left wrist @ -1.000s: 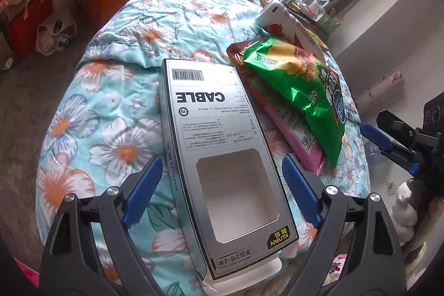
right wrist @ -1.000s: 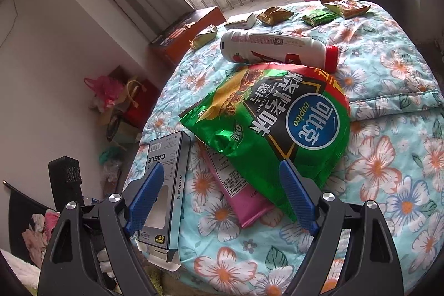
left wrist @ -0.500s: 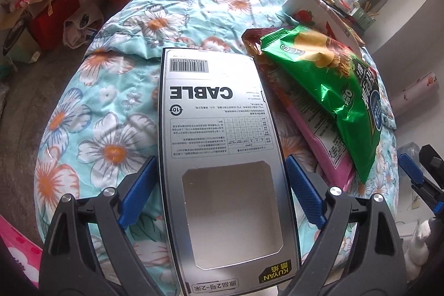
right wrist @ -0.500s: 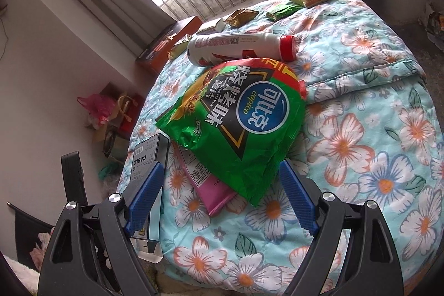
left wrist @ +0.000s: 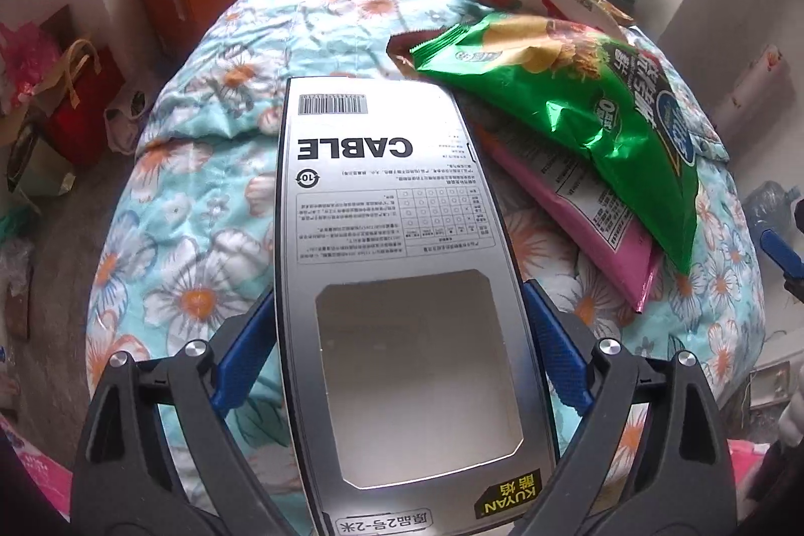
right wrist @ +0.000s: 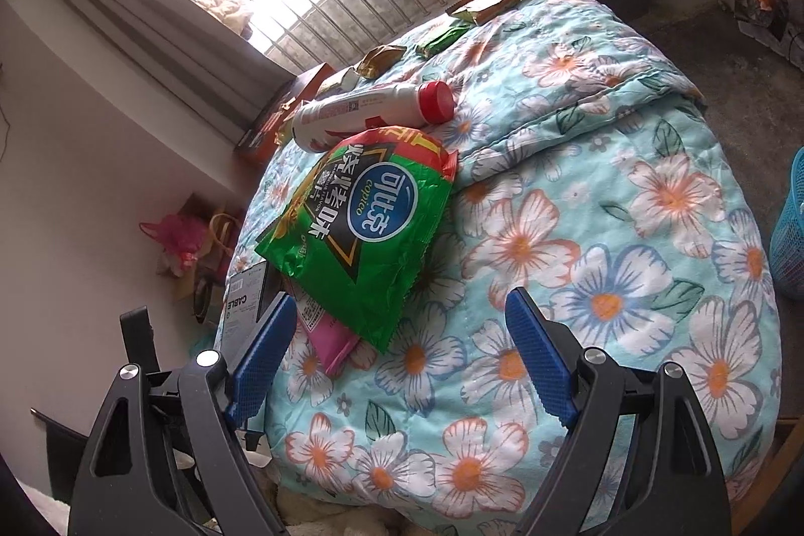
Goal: Collect trash
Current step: 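Grasp the white CABLE box with the left gripper while the right gripper approaches the white bottle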
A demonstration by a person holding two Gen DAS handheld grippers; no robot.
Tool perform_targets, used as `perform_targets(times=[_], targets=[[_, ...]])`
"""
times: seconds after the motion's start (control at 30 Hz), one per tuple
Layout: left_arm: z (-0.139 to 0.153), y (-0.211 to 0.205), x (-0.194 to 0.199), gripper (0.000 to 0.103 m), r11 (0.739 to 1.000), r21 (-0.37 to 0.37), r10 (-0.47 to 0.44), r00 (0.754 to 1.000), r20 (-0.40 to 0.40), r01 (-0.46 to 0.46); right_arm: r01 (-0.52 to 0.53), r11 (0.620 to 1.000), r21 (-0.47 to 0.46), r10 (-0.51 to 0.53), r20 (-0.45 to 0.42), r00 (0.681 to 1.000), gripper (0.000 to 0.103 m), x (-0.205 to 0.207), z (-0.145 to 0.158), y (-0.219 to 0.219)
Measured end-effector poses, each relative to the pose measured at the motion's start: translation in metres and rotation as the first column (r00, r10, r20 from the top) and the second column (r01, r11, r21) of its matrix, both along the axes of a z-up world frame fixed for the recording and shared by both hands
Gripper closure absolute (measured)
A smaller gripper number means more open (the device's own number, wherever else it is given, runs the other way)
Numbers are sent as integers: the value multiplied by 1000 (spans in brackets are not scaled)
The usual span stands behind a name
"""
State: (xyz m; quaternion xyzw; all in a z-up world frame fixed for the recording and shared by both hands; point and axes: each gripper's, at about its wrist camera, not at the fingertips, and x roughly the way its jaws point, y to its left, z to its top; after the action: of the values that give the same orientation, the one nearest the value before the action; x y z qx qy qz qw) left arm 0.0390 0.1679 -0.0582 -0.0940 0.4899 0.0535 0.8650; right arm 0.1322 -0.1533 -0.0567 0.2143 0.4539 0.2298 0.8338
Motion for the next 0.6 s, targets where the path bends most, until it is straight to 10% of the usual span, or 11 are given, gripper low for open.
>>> perform_targets(times=[0.37,0.6], targets=[[3,21,6,15,998,-38,-58,998,3,58,-100,976,-196,133,161,978,20,49,54,34],[-6,32,1,15,991,-122,-50,999,-2,50,-316,880,-354,388,153,909,21,140,69,118]])
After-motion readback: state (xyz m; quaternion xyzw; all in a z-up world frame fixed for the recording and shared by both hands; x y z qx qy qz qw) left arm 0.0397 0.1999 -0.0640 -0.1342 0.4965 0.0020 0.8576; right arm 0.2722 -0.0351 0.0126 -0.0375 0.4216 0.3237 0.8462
